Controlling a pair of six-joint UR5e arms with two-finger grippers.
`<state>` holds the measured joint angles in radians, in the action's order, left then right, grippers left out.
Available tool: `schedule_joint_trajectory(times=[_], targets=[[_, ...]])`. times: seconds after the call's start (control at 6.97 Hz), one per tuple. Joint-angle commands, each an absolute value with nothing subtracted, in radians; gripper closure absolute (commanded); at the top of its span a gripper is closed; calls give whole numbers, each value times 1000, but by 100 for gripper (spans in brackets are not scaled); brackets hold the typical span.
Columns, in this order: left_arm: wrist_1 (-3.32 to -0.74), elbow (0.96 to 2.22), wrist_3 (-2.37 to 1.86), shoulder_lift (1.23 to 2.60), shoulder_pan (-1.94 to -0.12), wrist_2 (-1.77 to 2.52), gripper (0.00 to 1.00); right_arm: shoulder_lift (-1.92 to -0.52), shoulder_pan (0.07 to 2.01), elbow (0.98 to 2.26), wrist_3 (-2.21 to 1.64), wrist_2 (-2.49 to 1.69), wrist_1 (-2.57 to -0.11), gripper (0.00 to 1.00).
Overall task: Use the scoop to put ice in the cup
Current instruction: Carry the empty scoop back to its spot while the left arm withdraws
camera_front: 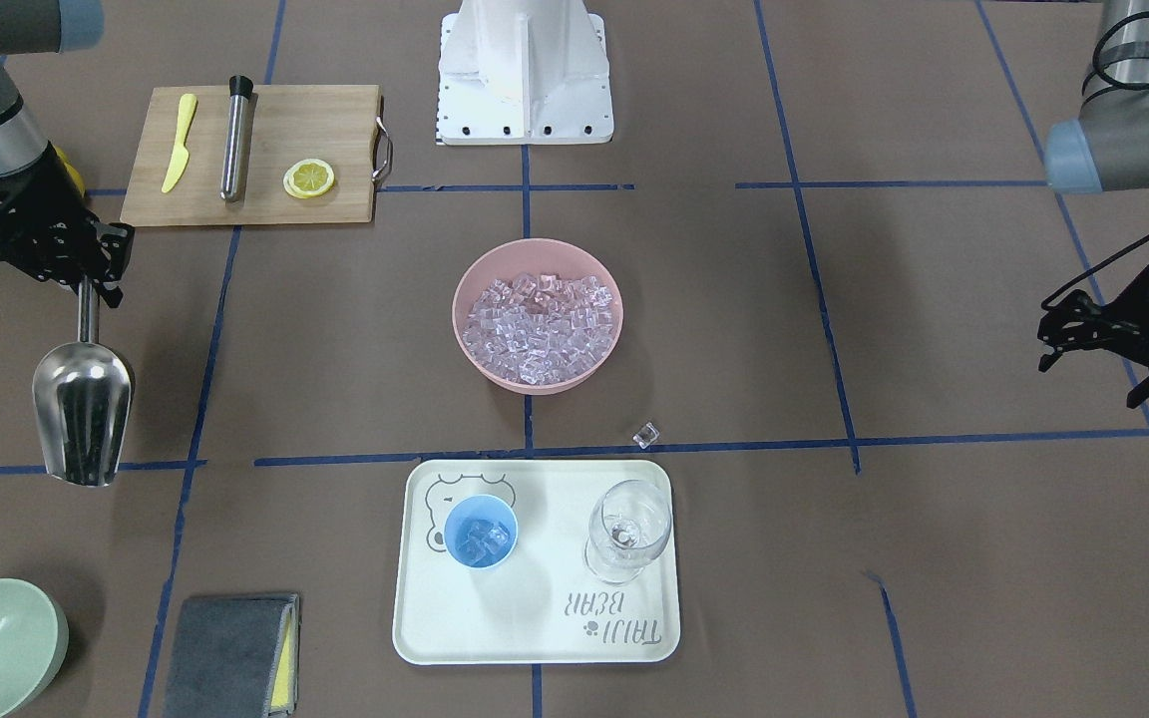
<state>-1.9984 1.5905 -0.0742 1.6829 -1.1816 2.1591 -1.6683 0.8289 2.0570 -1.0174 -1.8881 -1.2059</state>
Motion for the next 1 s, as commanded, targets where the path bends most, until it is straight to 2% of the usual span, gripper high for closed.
schedule_joint_trajectory(times=[0.0,0.43,0.86], targets=[[-1964,1600,-75,1612,-1227,2161,0,-1733,728,2059,-1124,-1766,-1105,100],[-1763,1608,-75,1646,-1236,2183,0,-1785,530,2046,-1239,-1607,-1017,100],[-1752,1608,-75,1649,-1239,2250,0,-1810,471,2017,-1258,-1562,-974,100]])
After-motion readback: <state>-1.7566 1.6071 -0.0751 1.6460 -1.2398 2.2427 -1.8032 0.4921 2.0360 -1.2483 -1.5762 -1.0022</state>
